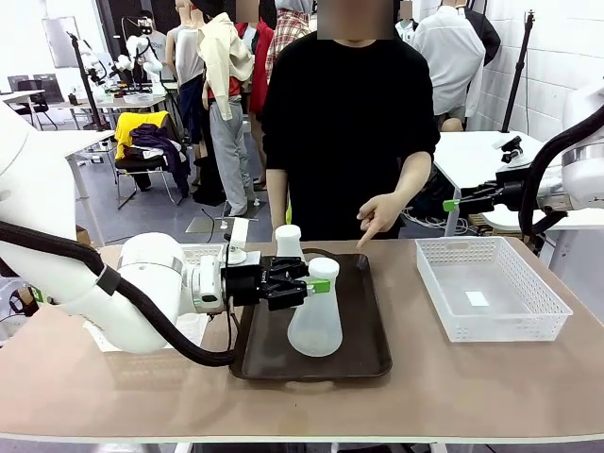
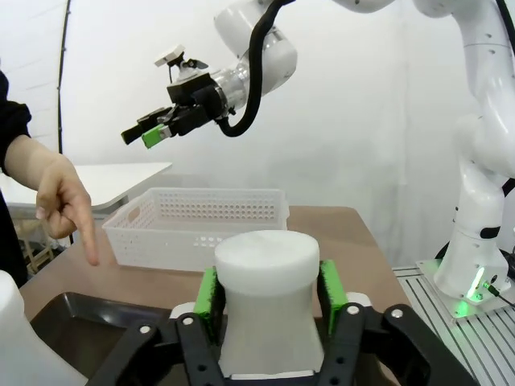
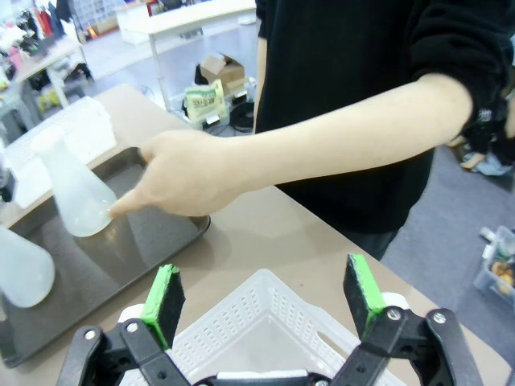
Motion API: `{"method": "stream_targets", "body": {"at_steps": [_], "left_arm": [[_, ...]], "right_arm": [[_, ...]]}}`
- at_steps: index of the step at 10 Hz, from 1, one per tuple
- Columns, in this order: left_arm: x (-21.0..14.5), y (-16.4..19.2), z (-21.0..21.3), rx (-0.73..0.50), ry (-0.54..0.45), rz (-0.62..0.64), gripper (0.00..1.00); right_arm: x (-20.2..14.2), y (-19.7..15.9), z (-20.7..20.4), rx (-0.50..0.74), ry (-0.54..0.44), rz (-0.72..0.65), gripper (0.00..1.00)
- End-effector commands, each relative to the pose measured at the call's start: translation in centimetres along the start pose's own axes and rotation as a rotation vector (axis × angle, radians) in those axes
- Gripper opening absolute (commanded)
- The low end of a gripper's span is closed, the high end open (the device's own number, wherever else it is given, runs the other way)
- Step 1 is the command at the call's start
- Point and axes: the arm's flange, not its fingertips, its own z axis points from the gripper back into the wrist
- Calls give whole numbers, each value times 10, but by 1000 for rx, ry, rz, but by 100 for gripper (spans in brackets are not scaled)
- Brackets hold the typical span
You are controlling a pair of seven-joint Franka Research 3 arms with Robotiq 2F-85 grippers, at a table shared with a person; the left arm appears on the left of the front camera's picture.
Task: Prepare the laboratory tools.
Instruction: Place the picked Big flask upright in the Handle tray as directed by the person.
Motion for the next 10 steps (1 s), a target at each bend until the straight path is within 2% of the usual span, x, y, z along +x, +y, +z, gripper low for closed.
{"method": "stream_targets", "body": {"at_steps": [1, 2, 6, 8, 10], "left_arm": [[3, -3, 6, 11, 32, -18, 97], [4, -5, 10, 2, 53, -15, 100], [13, -17, 18, -38, 145, 12, 100], [19, -17, 19, -48, 161, 44, 100], [7, -15, 16, -34, 128, -1, 100]], "right_arm": [[-1, 1, -1, -8, 13, 1, 100], [-1, 1, -1, -8, 13, 1, 100], [-1, 1, -1, -8, 13, 1, 100], [-1, 1, -1, -8, 13, 1, 100], [-1, 1, -1, -8, 13, 1, 100]]}}
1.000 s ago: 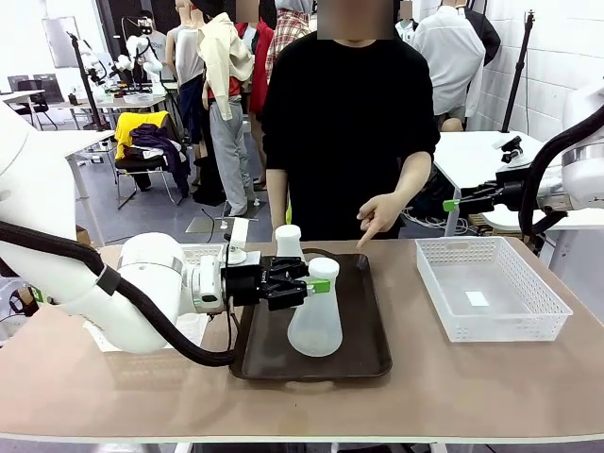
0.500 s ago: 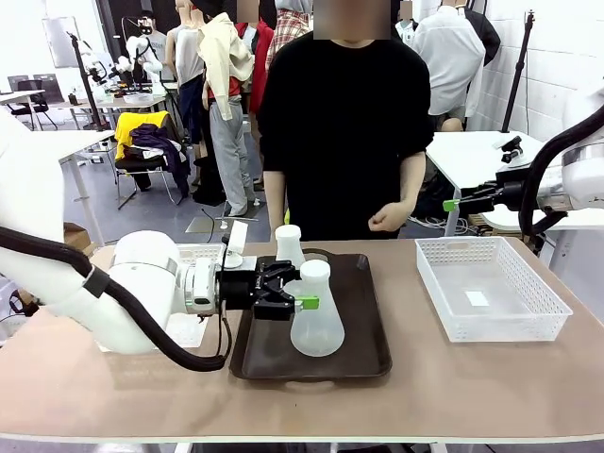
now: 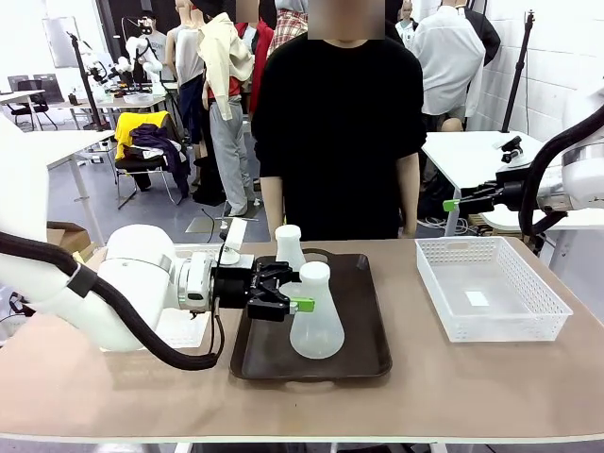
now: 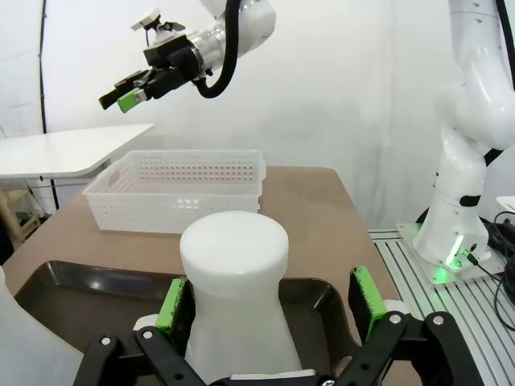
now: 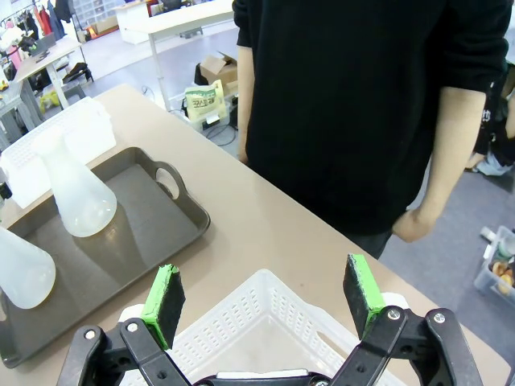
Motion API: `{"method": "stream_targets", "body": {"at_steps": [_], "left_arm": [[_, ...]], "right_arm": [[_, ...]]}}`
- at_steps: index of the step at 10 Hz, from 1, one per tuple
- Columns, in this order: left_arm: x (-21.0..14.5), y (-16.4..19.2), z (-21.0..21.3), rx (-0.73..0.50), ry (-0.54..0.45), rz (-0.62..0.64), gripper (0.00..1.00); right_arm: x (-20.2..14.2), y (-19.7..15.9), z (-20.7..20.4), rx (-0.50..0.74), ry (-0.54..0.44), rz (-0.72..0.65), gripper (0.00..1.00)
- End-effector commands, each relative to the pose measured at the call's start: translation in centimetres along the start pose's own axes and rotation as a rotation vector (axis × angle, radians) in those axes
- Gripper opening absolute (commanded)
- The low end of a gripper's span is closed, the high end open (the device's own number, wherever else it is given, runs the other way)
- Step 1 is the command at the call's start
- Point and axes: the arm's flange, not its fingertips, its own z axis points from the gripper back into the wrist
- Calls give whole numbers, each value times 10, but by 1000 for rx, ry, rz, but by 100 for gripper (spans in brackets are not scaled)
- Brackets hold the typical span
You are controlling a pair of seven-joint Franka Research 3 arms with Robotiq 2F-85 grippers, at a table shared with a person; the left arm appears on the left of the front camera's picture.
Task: Prepare the laboratory tools.
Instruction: Place the picked Big flask upright in the Handle tray as directed by the person.
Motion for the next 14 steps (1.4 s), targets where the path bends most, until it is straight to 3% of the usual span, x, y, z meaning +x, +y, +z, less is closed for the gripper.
{"method": "stream_targets", "body": {"at_steps": [1, 14], "left_arm": [[-4, 1, -1, 7, -11, -15, 100], [-4, 1, -1, 7, -11, -15, 100]], "right_arm": [[0, 1, -1, -8, 13, 1, 100], [0, 1, -1, -8, 13, 1, 100]]}}
